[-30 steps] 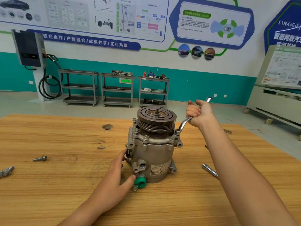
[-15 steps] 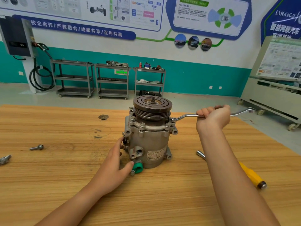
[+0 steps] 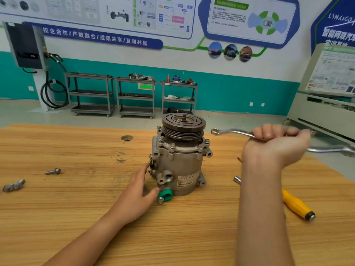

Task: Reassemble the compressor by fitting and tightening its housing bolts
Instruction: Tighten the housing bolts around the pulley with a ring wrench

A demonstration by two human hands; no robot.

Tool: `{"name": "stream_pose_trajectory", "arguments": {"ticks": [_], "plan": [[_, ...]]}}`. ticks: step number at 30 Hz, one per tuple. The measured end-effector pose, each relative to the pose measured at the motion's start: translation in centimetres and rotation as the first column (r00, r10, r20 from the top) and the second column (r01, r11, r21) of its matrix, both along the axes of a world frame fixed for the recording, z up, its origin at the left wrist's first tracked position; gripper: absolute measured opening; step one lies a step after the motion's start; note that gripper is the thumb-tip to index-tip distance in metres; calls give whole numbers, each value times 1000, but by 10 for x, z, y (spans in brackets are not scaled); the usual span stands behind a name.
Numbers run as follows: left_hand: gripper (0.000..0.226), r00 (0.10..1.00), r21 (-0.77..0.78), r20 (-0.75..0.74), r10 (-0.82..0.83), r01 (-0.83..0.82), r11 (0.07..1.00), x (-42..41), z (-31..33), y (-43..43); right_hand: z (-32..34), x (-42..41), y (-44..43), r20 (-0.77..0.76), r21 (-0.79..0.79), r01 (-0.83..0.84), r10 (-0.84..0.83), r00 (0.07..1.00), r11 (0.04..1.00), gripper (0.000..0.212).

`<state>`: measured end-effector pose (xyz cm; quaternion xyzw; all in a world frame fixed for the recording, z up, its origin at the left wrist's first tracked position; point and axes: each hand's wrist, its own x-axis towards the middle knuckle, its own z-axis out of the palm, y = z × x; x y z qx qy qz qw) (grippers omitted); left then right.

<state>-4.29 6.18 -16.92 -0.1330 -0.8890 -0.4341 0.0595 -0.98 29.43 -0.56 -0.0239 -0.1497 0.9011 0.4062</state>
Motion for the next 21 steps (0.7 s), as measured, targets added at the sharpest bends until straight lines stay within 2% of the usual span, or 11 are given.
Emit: {"name": "stream_pose_trajectory", "arguments": {"ticks": [2, 6, 9, 15, 19, 21], "plan": [[81, 1000, -5, 2, -3, 3, 1000, 0, 0, 1, 6, -13, 13, 40, 46, -122, 120, 992, 991, 34], [84, 1000, -18, 7, 2, -2, 1000, 0, -1, 3, 11, -62, 30, 283, 58, -378, 348, 894, 924, 39], [83, 1000, -17, -7, 8, -8, 1000, 0, -1, 4, 2, -86, 27, 386, 28, -439, 395, 834, 898, 37], [79, 999, -29, -39, 17, -18, 999, -1, 0, 3, 1, -106, 24, 424, 32, -472, 416, 805, 881, 38], [77, 998, -47, -53, 32, -34, 998, 0, 0, 3, 1, -115, 27, 438, 70, -568, 487, 756, 820, 40], [77, 998, -53, -55, 34, -37, 998, 0, 0, 3, -8, -115, 29, 439, 34, -559, 491, 753, 828, 41]]}}
